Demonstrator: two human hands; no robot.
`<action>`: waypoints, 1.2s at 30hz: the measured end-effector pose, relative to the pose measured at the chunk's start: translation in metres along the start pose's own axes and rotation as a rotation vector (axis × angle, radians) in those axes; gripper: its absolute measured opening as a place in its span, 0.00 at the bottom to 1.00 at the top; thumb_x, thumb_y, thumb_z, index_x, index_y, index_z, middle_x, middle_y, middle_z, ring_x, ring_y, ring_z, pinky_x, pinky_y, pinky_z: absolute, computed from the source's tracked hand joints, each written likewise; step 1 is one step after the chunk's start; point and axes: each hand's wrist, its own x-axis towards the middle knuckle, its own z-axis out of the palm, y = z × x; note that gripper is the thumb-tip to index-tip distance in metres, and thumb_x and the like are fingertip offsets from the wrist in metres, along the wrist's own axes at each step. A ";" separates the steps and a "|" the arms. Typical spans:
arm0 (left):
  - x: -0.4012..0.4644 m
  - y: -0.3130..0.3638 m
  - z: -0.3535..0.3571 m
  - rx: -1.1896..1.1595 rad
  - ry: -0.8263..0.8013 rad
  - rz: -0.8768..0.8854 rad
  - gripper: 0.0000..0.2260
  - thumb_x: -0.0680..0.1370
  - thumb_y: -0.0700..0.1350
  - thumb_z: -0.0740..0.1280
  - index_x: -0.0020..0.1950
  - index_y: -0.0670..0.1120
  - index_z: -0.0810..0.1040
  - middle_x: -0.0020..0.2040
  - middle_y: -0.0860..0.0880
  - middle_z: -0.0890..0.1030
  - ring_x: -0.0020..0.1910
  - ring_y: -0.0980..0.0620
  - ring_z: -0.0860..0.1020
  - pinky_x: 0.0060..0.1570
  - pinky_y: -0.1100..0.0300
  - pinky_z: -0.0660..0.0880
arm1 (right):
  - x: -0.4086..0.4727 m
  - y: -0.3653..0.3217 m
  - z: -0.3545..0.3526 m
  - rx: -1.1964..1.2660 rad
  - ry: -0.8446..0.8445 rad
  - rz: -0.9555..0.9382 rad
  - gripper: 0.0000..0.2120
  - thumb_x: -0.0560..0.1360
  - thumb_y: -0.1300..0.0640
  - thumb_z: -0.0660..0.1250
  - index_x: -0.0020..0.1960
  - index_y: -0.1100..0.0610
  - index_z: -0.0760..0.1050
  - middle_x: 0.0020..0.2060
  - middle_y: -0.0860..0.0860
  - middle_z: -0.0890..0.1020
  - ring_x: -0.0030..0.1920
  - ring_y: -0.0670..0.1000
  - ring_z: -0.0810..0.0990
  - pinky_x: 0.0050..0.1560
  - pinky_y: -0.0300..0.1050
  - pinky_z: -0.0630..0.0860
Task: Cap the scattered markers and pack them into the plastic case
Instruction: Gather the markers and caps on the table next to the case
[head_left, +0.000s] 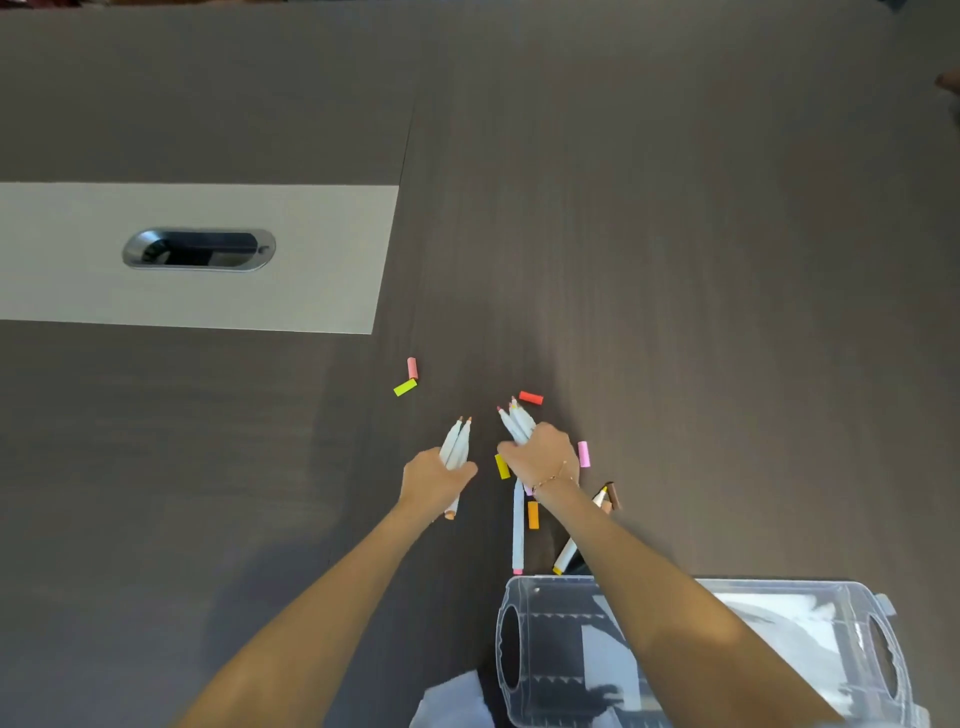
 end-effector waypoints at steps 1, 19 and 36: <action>-0.003 -0.005 0.000 0.023 -0.020 0.007 0.08 0.74 0.47 0.67 0.47 0.44 0.74 0.39 0.49 0.76 0.35 0.52 0.74 0.27 0.64 0.69 | 0.000 -0.001 -0.004 0.026 0.020 -0.003 0.12 0.73 0.49 0.66 0.49 0.58 0.74 0.37 0.50 0.76 0.35 0.47 0.77 0.31 0.36 0.71; -0.056 0.005 0.066 0.083 -0.023 0.123 0.13 0.70 0.50 0.68 0.49 0.42 0.77 0.41 0.48 0.79 0.37 0.52 0.78 0.32 0.63 0.72 | -0.078 0.080 -0.019 -0.102 0.044 0.200 0.15 0.78 0.45 0.61 0.54 0.55 0.76 0.46 0.52 0.81 0.45 0.51 0.81 0.45 0.42 0.78; -0.066 -0.046 -0.008 -0.352 -0.188 0.186 0.09 0.80 0.50 0.63 0.56 0.46 0.73 0.46 0.50 0.80 0.43 0.56 0.78 0.37 0.68 0.73 | -0.084 0.061 0.005 0.025 0.098 0.097 0.11 0.76 0.48 0.64 0.51 0.55 0.74 0.40 0.50 0.79 0.41 0.51 0.81 0.49 0.47 0.81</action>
